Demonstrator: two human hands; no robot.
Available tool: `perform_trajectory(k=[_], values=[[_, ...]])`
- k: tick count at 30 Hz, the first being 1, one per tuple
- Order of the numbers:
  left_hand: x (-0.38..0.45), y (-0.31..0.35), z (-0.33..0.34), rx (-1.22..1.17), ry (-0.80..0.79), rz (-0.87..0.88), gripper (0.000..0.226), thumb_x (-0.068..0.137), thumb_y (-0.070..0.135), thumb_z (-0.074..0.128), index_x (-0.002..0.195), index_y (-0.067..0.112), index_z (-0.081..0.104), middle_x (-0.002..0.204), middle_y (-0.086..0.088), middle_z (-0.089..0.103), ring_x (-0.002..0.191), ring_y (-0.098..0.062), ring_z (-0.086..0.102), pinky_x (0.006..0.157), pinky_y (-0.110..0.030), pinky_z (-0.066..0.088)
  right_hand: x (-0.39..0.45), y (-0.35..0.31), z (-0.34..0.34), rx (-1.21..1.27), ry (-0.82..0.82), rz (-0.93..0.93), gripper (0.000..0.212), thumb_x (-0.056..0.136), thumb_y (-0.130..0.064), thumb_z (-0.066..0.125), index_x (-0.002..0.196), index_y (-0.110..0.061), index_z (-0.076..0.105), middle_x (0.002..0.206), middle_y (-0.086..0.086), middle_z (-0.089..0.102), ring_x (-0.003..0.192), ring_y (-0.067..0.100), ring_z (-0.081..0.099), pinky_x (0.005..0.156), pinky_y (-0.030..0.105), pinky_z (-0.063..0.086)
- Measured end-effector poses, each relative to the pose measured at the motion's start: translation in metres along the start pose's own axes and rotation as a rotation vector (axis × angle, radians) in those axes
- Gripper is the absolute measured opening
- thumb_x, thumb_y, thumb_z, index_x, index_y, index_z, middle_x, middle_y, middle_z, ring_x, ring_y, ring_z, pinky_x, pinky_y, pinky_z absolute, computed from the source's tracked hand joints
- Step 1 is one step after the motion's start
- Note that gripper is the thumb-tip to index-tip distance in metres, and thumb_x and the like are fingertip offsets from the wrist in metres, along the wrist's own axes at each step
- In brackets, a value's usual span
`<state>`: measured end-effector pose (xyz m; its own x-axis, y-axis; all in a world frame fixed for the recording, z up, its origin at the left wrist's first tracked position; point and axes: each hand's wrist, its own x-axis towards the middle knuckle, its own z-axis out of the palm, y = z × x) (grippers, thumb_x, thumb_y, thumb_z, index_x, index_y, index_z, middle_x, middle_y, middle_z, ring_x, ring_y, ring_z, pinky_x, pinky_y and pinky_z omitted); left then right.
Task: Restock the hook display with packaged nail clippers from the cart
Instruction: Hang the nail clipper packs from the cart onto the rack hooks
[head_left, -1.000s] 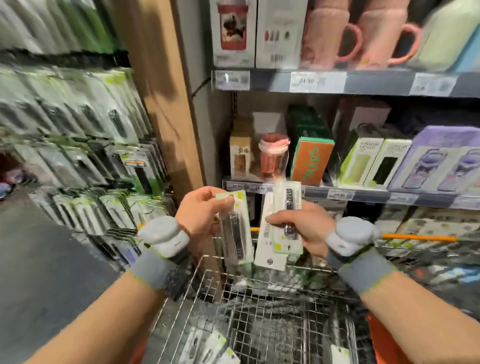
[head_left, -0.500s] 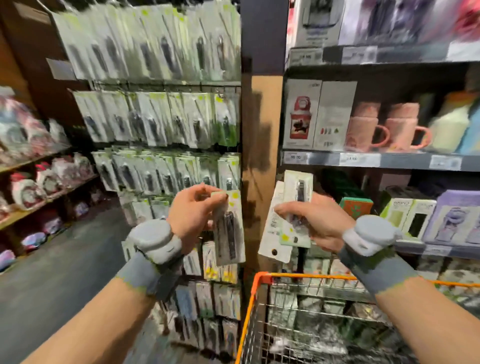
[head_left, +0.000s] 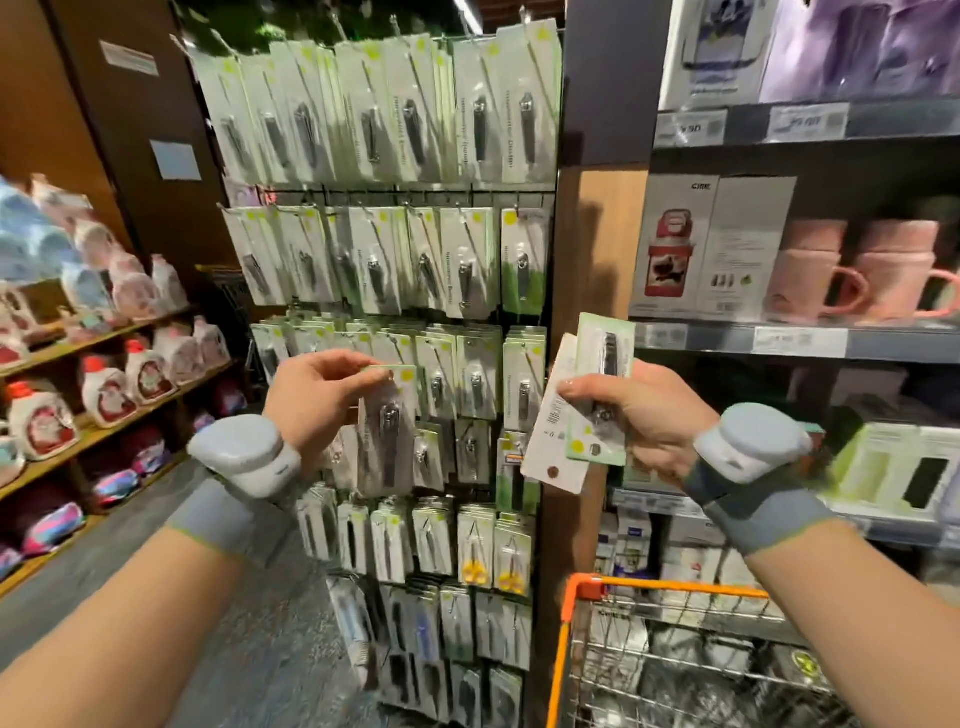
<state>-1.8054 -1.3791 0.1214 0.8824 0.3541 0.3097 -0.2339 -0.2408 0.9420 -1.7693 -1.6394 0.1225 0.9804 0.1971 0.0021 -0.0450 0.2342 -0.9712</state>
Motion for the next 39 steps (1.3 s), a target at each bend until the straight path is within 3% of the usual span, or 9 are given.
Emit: perform_trajectory(k=[5, 9, 13, 17, 20, 22, 24, 29, 39], values=[[0.034, -0.036, 0.0, 0.166, -0.074, 0.037, 0.015, 0.076, 0.005, 0.074, 0.07, 0.019, 0.071, 0.06, 0.011, 0.07, 0.057, 0.002, 0.062, 0.06, -0.009, 0.048, 0.031, 0.012, 0.02, 0.016, 0.018, 0.012, 0.019, 0.077, 0.011, 0.064, 0.094, 0.002, 0.065, 0.097, 0.023, 0.069, 0.067, 0.023, 0.07, 0.055, 0.036, 0.058], [0.053, -0.071, 0.011, 0.327, -0.178, 0.049, 0.002, 0.076, 0.01, 0.075, 0.078, 0.011, 0.074, 0.077, -0.004, 0.072, 0.072, -0.012, 0.064, 0.074, -0.02, 0.049, 0.046, 0.024, 0.027, 0.019, 0.064, 0.018, 0.021, 0.077, 0.01, 0.064, 0.096, 0.001, 0.066, 0.1, 0.022, 0.069, 0.076, 0.028, 0.069, 0.06, 0.037, 0.059], [0.082, -0.108, 0.014, 0.532, -0.289, 0.093, 0.007, 0.078, 0.021, 0.075, 0.079, 0.015, 0.075, 0.078, -0.004, 0.073, 0.08, -0.022, 0.068, 0.081, -0.031, 0.051, 0.057, 0.037, 0.036, -0.041, 0.185, 0.017, 0.02, 0.076, 0.007, 0.067, 0.095, 0.0, 0.067, 0.094, 0.021, 0.071, 0.072, 0.024, 0.071, 0.056, 0.034, 0.058], [0.1, -0.129, 0.022, 0.65, -0.435, 0.163, 0.015, 0.081, 0.026, 0.072, 0.082, 0.011, 0.075, 0.079, -0.008, 0.073, 0.081, -0.023, 0.068, 0.074, -0.026, 0.047, 0.066, 0.049, 0.049, -0.059, 0.293, 0.003, 0.021, 0.076, 0.004, 0.069, 0.096, -0.001, 0.067, 0.1, 0.022, 0.069, 0.076, 0.027, 0.069, 0.053, 0.03, 0.056], [0.106, -0.134, 0.03, 0.681, -0.479, 0.184, 0.015, 0.085, 0.028, 0.068, 0.087, 0.015, 0.075, 0.085, -0.006, 0.073, 0.087, -0.02, 0.066, 0.078, -0.025, 0.044, 0.069, 0.054, 0.058, -0.043, 0.327, 0.006, 0.019, 0.078, 0.006, 0.067, 0.095, -0.001, 0.066, 0.096, 0.023, 0.068, 0.066, 0.022, 0.069, 0.044, 0.025, 0.052], [0.108, -0.137, 0.036, 0.699, -0.495, 0.204, 0.016, 0.088, 0.028, 0.064, 0.091, 0.016, 0.075, 0.091, -0.004, 0.073, 0.093, -0.021, 0.064, 0.082, -0.025, 0.042, 0.071, 0.058, 0.063, -0.028, 0.336, 0.025, 0.023, 0.078, 0.007, 0.065, 0.1, 0.001, 0.064, 0.1, 0.026, 0.067, 0.075, 0.029, 0.069, 0.057, 0.04, 0.06], [0.109, -0.139, 0.041, 0.72, -0.492, 0.227, 0.017, 0.089, 0.029, 0.062, 0.094, 0.018, 0.074, 0.096, -0.004, 0.072, 0.098, -0.022, 0.062, 0.086, -0.027, 0.042, 0.073, 0.061, 0.067, -0.025, 0.346, 0.041, 0.028, 0.078, 0.007, 0.066, 0.105, 0.002, 0.064, 0.105, 0.027, 0.067, 0.086, 0.036, 0.067, 0.072, 0.051, 0.057], [0.109, -0.143, 0.049, 0.753, -0.503, 0.244, 0.02, 0.091, 0.031, 0.06, 0.099, 0.019, 0.073, 0.099, -0.005, 0.072, 0.102, -0.025, 0.06, 0.089, -0.032, 0.046, 0.074, 0.062, 0.068, -0.023, 0.346, 0.047, 0.026, 0.077, 0.008, 0.066, 0.101, -0.001, 0.065, 0.098, 0.022, 0.07, 0.074, 0.028, 0.071, 0.062, 0.045, 0.059], [0.108, -0.152, 0.06, 0.868, -0.488, 0.254, 0.021, 0.093, 0.03, 0.055, 0.103, 0.021, 0.071, 0.105, -0.005, 0.07, 0.105, -0.029, 0.059, 0.089, -0.034, 0.046, 0.082, 0.066, 0.061, -0.044, 0.329, 0.043, 0.024, 0.076, 0.008, 0.068, 0.097, -0.003, 0.066, 0.097, 0.021, 0.071, 0.085, 0.033, 0.07, 0.068, 0.047, 0.059]])
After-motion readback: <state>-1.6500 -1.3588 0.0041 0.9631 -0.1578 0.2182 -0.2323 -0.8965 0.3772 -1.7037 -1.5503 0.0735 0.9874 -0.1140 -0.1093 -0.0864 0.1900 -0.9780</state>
